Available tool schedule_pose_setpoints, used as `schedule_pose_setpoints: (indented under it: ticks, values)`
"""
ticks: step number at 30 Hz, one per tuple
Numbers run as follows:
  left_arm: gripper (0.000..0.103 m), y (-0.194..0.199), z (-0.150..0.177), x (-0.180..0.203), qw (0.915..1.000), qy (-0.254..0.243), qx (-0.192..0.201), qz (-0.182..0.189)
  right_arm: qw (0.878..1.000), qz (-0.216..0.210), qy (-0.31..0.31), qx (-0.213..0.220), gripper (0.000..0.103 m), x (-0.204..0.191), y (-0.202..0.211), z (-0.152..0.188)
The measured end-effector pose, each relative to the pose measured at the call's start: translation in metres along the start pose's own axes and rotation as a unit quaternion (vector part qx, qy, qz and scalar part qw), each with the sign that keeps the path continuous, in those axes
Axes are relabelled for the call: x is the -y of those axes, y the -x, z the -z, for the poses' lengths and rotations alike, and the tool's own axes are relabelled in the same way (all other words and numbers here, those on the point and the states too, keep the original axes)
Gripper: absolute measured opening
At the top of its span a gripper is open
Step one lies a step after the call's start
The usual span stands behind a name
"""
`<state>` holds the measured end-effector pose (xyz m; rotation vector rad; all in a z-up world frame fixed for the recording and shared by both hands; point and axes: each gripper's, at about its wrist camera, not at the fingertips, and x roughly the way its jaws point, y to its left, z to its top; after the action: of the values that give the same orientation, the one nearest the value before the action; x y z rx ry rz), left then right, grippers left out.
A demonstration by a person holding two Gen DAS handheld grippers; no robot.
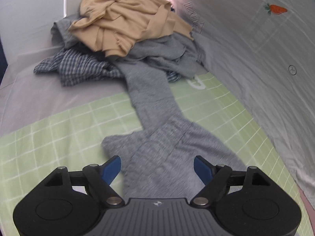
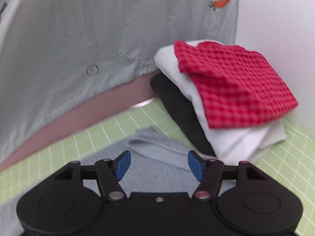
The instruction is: Fold clothes
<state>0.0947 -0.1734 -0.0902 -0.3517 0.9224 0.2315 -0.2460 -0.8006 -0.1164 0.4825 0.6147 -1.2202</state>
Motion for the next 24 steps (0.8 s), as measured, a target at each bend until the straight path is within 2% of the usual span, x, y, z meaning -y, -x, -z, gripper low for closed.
schedule_pose_setpoints:
  ticks: [2,7,12,13,14,15,16,17,18,19,20,24]
  values:
    - [0.082,0.000,0.017,-0.014,0.9995,0.010,-0.027,-0.012,1.000,0.008,-0.020,-0.018,0.070,0.011,0.002,0.017]
    - [0.082,-0.004,0.049,-0.015,0.9970,0.027,-0.072,0.009,0.994,0.006,-0.090,-0.065,0.073,0.027,0.003,0.049]
    - [0.082,-0.013,0.067,0.005,0.9951,0.016,-0.093,0.031,0.991,-0.013,-0.098,-0.089,0.074,0.016,0.000,0.067]
    - [0.077,-0.013,0.070,0.008,0.9954,0.006,-0.090,0.032,0.991,-0.017,-0.096,-0.091,0.073,0.013,-0.001,0.069]
    - [0.070,-0.014,0.072,0.012,0.9955,-0.006,-0.088,0.034,0.992,-0.020,-0.090,-0.090,0.069,0.010,-0.002,0.071]
    - [0.049,-0.015,0.074,0.016,0.9953,-0.024,-0.086,0.038,0.992,-0.022,-0.085,-0.089,0.062,0.008,-0.002,0.072]
    - [0.024,-0.017,0.075,0.018,0.9946,-0.041,-0.087,0.037,0.992,-0.026,-0.079,-0.090,0.040,0.006,-0.003,0.073]
    - [0.011,-0.018,0.077,0.018,0.9940,-0.052,-0.088,0.037,0.992,-0.030,-0.074,-0.093,0.022,0.006,-0.005,0.074]
    - [0.004,-0.018,0.078,0.017,0.9936,-0.060,-0.088,0.038,0.993,-0.029,-0.072,-0.091,0.019,0.008,-0.003,0.076]
    - [0.004,-0.018,0.079,0.013,0.9939,-0.059,-0.085,0.039,0.993,-0.028,-0.069,-0.089,0.008,0.011,-0.001,0.077]
    - [0.004,-0.018,0.079,0.008,0.9943,-0.055,-0.084,0.038,0.994,-0.027,-0.067,-0.087,0.002,0.013,0.001,0.079]
    - [0.004,-0.012,0.074,-0.018,0.9956,-0.033,-0.078,0.038,0.994,-0.023,-0.063,-0.082,0.002,0.025,0.011,0.086]
